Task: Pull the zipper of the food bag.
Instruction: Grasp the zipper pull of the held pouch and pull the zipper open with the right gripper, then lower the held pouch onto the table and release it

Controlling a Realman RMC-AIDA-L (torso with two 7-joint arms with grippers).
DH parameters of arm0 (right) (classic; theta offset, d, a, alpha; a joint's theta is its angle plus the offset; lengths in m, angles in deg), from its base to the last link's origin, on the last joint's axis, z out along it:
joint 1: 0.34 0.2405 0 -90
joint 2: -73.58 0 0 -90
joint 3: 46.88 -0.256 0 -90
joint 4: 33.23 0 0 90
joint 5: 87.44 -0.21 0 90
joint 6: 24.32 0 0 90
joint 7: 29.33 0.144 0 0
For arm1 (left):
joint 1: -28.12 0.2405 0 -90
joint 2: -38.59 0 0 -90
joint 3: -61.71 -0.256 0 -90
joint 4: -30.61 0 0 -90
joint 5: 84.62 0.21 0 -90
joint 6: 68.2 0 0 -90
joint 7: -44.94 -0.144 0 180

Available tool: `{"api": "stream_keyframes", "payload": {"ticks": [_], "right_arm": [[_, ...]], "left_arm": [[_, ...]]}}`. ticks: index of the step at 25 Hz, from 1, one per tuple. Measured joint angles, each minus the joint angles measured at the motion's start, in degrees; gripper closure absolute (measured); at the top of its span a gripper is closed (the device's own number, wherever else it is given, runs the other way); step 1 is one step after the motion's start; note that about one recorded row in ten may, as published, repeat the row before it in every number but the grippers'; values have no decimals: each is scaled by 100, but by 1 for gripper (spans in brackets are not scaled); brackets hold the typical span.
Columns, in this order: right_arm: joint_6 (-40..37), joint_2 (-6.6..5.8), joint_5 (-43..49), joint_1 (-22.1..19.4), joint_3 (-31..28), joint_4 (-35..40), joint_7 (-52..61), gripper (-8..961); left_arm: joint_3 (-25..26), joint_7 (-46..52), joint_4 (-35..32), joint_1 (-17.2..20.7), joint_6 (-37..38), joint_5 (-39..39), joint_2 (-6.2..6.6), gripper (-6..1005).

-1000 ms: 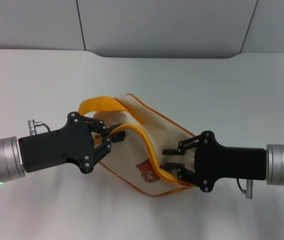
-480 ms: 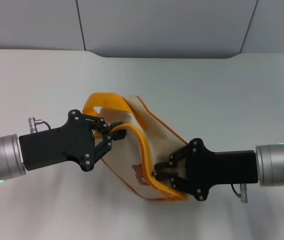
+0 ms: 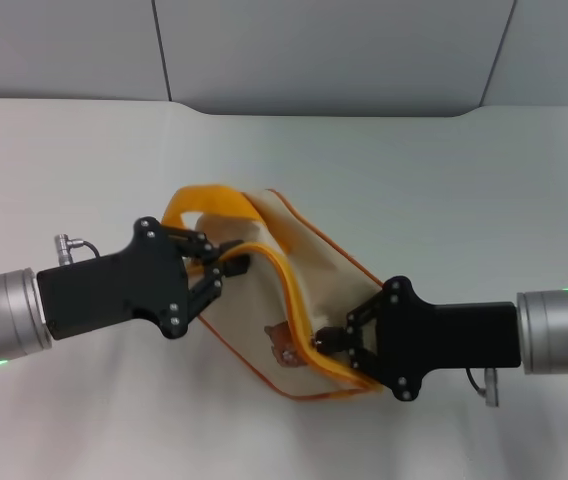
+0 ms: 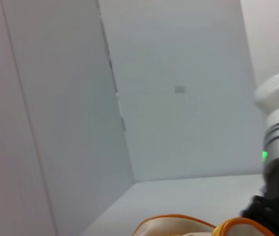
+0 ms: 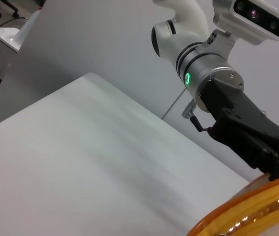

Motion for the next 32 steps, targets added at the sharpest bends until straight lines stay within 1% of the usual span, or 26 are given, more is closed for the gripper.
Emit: {"api": "stream_keyframes", "payload": {"ticks": [2, 6, 9, 14, 16, 18, 20, 22, 23, 24, 25, 26, 28, 32], "right_arm": [[-1, -22, 24, -142, 5, 67, 2, 955], [4, -49, 86, -573, 0, 410, 107, 930], [-25, -54, 135, -863, -60, 684, 336, 911], [-231, -35, -31, -1063, -522, 697, 430, 880], [-427, -41, -173, -1058, -645, 663, 778, 868], [-548, -76, -216, -1003, -740, 646, 1306, 855], [-630, -112, -223, -918, -1005, 498, 1719, 842], [-801, -127, -240, -807, -1465, 196, 1910, 830], [-916, -127, -257, -726, -1824, -32, 1957, 824], [-1081, -123, -288, -567, -2524, -470, 2093, 818], [-1081, -123, -288, -567, -2524, -470, 2093, 811], [-1111, -123, -292, -514, -2752, -624, 2182, 805], [-1143, -119, -294, -432, -3105, -887, 2387, 714], [-1159, -77, -295, -402, -3196, -989, 2686, 540]], "left_arm": [[55, 11, 44, 39, -110, -177, -1, 885], [105, 124, 131, 139, -348, -536, 22, 884], [139, 262, 135, 178, -426, -585, 38, 884], [179, 414, 142, 195, -492, -645, 11, 883], [237, 459, 245, 228, -561, -764, 2, 883], [285, 469, 343, 252, -595, -849, 1, 882], [444, 473, 647, 353, -673, -1083, 0, 882], [549, 463, 912, 456, -737, -1216, 1, 882], [579, 453, 1032, 494, -774, -1263, -1, 881], [595, 439, 1164, 532, -819, -1286, -11, 881], [601, 426, 1276, 562, -861, -1298, -14, 881], [604, 416, 1387, 589, -905, -1304, -18, 881], [642, 400, 1623, 654, -1015, -1313, -25, 881], [696, 391, 1780, 788, -1146, -1349, -47, 880]]}}
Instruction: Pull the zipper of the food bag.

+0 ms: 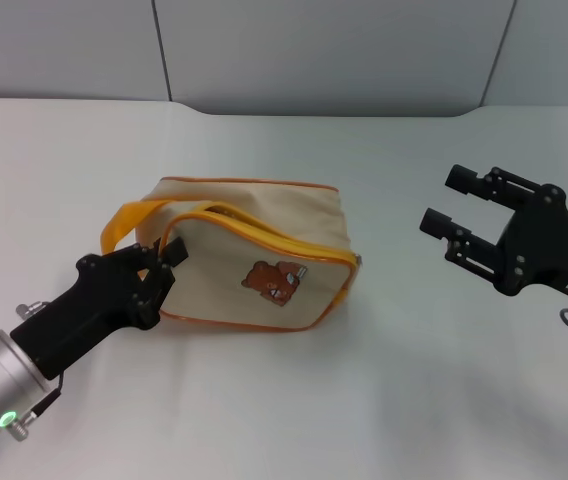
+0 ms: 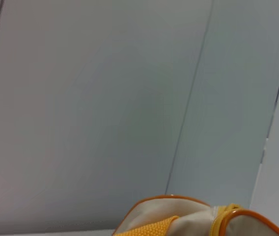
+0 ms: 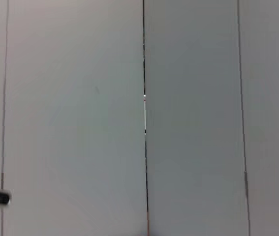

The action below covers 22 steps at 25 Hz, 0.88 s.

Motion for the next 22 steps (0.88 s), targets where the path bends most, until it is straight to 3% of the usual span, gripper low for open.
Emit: {"api": "stream_keyframes", "payload": {"ticks": [5, 10, 17, 22], "right_arm": [[-13, -22, 20, 104, 79, -1, 571, 353], [-273, -113, 51, 161, 600, 114, 956, 284], [-535, -343, 69, 158, 1771, 262, 1359, 243], [-362, -269, 520, 235, 2003, 300, 1467, 244]], "left_arm": [[9, 59, -27, 119, 79, -7, 33, 879], [-88, 380, -455, 281, 746, 86, 92, 659], [-1683, 1526, -1379, 145, 1813, 760, 247, 528], [-1984, 1875, -1541, 61, 1799, 1061, 285, 419]]}}
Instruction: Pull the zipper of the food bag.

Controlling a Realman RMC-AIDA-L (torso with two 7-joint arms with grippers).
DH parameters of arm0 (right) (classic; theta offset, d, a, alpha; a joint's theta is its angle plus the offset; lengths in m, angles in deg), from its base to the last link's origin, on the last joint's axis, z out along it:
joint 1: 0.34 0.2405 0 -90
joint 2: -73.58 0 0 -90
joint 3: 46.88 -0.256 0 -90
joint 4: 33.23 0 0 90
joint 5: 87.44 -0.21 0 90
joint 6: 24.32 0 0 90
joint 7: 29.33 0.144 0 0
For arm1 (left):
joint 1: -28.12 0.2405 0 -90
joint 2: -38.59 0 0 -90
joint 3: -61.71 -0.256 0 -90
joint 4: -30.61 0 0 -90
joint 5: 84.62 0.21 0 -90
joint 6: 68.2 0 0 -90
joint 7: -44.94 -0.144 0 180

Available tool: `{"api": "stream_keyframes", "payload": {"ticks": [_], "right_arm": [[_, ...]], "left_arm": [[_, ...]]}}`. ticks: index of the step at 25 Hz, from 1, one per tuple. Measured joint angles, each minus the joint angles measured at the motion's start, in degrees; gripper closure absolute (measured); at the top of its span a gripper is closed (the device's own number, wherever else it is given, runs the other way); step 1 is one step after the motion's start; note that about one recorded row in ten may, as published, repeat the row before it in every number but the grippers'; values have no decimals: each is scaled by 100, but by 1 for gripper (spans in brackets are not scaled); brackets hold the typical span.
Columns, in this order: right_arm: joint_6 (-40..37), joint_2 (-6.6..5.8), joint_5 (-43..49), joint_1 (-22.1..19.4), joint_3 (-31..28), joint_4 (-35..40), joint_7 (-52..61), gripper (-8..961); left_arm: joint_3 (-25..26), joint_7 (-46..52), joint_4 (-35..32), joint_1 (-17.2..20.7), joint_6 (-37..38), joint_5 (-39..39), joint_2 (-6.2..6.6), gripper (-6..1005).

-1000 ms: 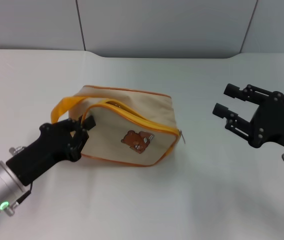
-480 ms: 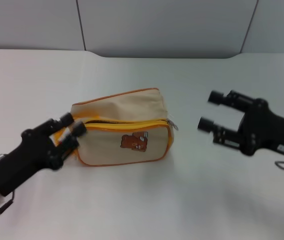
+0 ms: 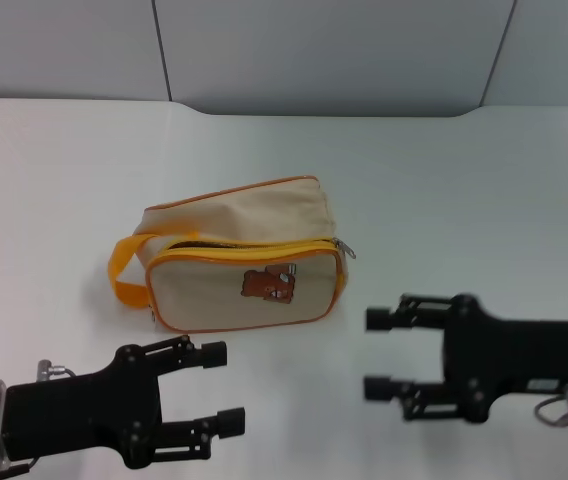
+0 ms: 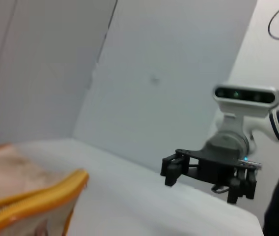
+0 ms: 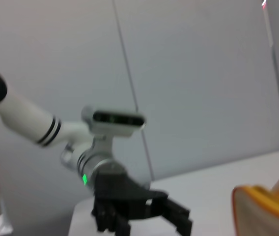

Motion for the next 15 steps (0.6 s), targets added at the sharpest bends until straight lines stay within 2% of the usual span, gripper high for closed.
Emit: {"api": "stream_keyframes", "payload": {"ticks": [4, 7, 12, 15], "right_arm": [[265, 194, 436, 72, 2, 58, -22, 236], [373, 260, 561, 86, 7, 111, -29, 224], [388, 268, 558, 90, 8, 114, -43, 147], [398, 270, 571, 99, 12, 113, -44, 147]], "left_arm": [[-28, 1, -6, -5, 0, 26, 16, 281], [-50, -22, -9, -5, 0, 31, 18, 178], [-59, -42, -13, 5, 2, 35, 21, 178], [-66, -44, -16, 6, 3, 38, 19, 178]]}}
